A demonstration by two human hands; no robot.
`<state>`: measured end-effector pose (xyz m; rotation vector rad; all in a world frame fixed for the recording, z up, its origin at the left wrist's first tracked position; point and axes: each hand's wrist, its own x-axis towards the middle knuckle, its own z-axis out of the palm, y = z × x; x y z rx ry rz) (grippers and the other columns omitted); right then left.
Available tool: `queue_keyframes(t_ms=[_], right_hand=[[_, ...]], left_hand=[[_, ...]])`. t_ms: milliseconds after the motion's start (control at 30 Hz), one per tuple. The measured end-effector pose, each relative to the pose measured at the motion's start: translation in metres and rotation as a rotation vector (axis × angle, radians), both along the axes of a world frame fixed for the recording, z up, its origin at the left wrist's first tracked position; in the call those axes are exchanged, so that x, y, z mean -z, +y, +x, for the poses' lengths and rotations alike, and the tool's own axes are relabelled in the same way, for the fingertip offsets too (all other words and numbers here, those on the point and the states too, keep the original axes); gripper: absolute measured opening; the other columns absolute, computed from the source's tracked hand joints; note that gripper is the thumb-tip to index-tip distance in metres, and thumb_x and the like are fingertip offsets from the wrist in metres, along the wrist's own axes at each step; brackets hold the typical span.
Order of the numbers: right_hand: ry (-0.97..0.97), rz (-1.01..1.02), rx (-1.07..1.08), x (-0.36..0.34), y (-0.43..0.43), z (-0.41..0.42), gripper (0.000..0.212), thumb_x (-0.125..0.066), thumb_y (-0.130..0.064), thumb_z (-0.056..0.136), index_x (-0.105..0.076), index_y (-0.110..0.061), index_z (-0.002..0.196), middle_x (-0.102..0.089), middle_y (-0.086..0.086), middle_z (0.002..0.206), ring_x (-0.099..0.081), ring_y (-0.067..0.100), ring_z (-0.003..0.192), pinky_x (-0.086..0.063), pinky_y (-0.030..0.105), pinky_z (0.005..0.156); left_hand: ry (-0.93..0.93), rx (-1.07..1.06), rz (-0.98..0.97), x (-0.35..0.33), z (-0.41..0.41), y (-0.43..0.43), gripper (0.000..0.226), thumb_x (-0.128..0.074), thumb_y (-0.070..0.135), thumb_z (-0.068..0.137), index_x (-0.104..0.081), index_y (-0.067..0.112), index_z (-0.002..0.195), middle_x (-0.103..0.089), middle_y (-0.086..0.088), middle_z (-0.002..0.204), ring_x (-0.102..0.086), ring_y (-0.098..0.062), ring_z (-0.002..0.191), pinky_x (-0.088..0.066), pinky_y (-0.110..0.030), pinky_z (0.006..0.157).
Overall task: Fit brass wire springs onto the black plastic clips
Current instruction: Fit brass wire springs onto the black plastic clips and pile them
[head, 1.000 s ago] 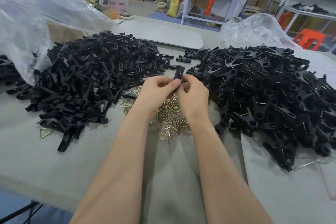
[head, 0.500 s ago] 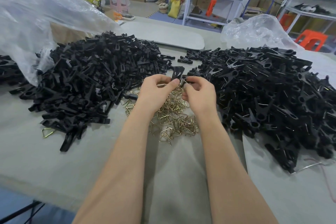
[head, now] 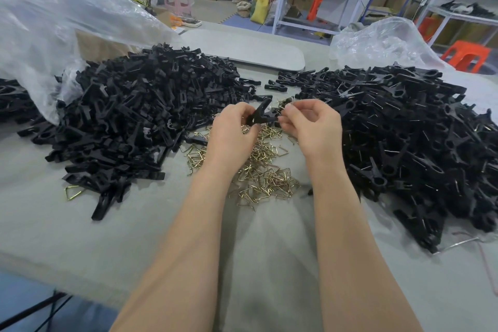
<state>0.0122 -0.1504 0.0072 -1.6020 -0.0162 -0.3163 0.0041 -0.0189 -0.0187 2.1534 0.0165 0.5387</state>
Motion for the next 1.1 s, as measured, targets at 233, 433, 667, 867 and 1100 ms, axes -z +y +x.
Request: queue_keyframes(t_ms=[233, 433, 667, 867, 1100], right_hand=[[-0.075, -0.068, 0.111, -0.004, 0.001, -0.003, 0.008, -0.069, -0.020, 0.086, -0.065, -0.022, 0.079, -0.067, -0.003, 0.078, -0.062, 0.009, 0.076, -0.055, 0.026, 0.078], [-0.031, -0.506, 0.085, 0.007, 0.000, -0.002, 0.006, -0.066, -0.021, 0.088, -0.066, -0.018, 0.083, -0.057, -0.016, 0.070, -0.052, -0.004, 0.064, -0.036, 0.000, 0.061], [-0.070, -0.175, 0.104, 0.001, 0.007, -0.006, 0.009, -0.065, -0.018, 0.089, -0.061, -0.020, 0.080, -0.067, -0.003, 0.076, -0.065, 0.010, 0.075, -0.054, 0.024, 0.075], [0.064, -0.245, 0.014, -0.001, -0.002, -0.001, 0.019, -0.069, -0.023, 0.085, -0.063, -0.020, 0.067, -0.060, 0.000, 0.063, -0.051, 0.013, 0.062, -0.044, 0.031, 0.065], [0.145, -0.283, -0.159, -0.002, -0.014, 0.000, 0.020, -0.070, -0.018, 0.083, -0.061, -0.014, 0.065, -0.050, 0.001, 0.058, -0.042, 0.010, 0.056, -0.038, 0.023, 0.059]], left_hand=[[-0.095, -0.036, 0.025, 0.001, 0.001, -0.001, 0.021, -0.063, 0.014, 0.089, -0.062, 0.017, 0.109, -0.054, 0.008, 0.104, -0.053, -0.006, 0.094, -0.040, -0.020, 0.082], [-0.100, -0.086, 0.035, 0.002, 0.000, 0.000, 0.021, -0.062, 0.014, 0.088, -0.062, 0.016, 0.109, -0.051, 0.009, 0.101, -0.053, -0.009, 0.094, -0.040, -0.021, 0.081], [-0.068, -0.108, -0.056, -0.001, -0.001, 0.002, 0.018, -0.063, 0.015, 0.088, -0.061, 0.017, 0.106, -0.060, 0.003, 0.106, -0.055, -0.011, 0.094, -0.045, -0.026, 0.082], [-0.121, 0.053, 0.078, -0.003, -0.003, -0.003, 0.022, -0.065, 0.010, 0.087, -0.065, 0.018, 0.108, -0.053, 0.011, 0.100, -0.051, -0.006, 0.091, -0.044, -0.024, 0.089], [-0.105, 0.228, 0.139, -0.002, -0.004, -0.002, 0.022, -0.067, 0.007, 0.084, -0.068, 0.015, 0.104, -0.058, 0.008, 0.096, -0.059, -0.013, 0.087, -0.050, -0.031, 0.088]])
